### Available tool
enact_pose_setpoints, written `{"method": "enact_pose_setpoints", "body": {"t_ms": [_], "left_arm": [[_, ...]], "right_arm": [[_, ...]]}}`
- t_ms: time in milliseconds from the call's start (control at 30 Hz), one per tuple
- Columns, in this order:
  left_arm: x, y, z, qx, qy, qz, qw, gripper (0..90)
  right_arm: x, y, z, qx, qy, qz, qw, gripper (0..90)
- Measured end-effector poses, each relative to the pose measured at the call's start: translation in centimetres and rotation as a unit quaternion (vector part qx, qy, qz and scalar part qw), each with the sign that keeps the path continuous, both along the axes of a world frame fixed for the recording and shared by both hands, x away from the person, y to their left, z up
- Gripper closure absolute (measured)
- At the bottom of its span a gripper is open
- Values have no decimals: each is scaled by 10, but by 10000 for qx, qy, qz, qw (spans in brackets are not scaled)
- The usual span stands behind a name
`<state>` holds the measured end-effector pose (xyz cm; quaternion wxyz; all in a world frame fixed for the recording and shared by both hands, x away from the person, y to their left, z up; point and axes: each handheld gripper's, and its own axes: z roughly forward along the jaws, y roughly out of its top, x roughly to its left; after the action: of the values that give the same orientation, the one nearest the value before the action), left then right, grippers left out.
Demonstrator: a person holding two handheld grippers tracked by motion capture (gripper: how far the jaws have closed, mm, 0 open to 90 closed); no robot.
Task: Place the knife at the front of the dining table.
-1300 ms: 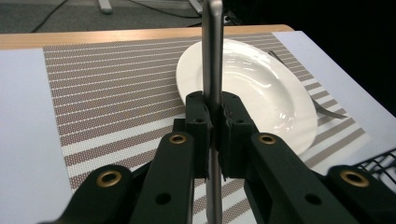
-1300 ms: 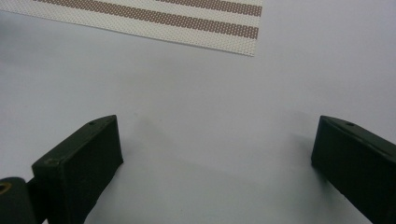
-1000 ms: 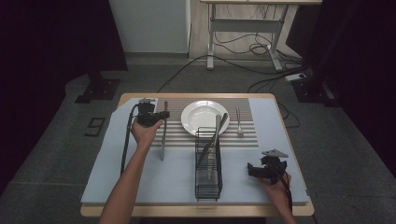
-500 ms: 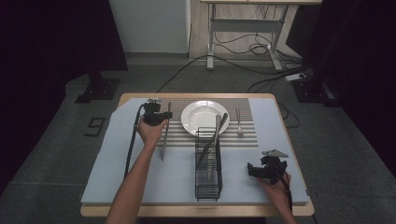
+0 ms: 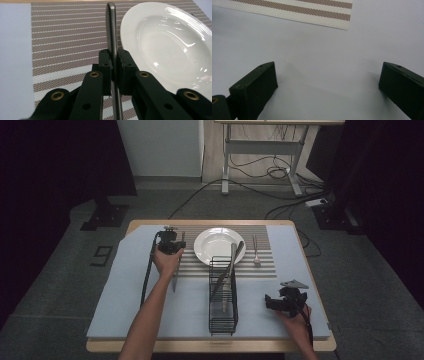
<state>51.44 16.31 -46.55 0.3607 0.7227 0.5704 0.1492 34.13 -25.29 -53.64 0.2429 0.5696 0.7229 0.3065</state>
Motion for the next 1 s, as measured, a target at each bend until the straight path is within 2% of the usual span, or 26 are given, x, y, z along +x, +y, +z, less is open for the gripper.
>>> {"method": "enact_pose_setpoints", "body": {"t_ms": [133,233,433,700,1000], "left_arm": [[4,1,-5,-9,78,80,9999,824],[10,2,-13,-50,209,142,9997,823],[16,-2,-25,-65,363,144,9992,827],[25,-5,-46,-90,669,213,9975,828],[27,-5,-46,-117,633,234,9977,840]], "right_arm": [[0,0,0,3,-4,-2,10000,13],[0,0,0,7,-3,-1,10000,12],[0,0,0,1,2,-1,10000,12],[0,0,0,4,-3,-2,10000,12],[0,0,0,8,-2,0,10000,12]]}}
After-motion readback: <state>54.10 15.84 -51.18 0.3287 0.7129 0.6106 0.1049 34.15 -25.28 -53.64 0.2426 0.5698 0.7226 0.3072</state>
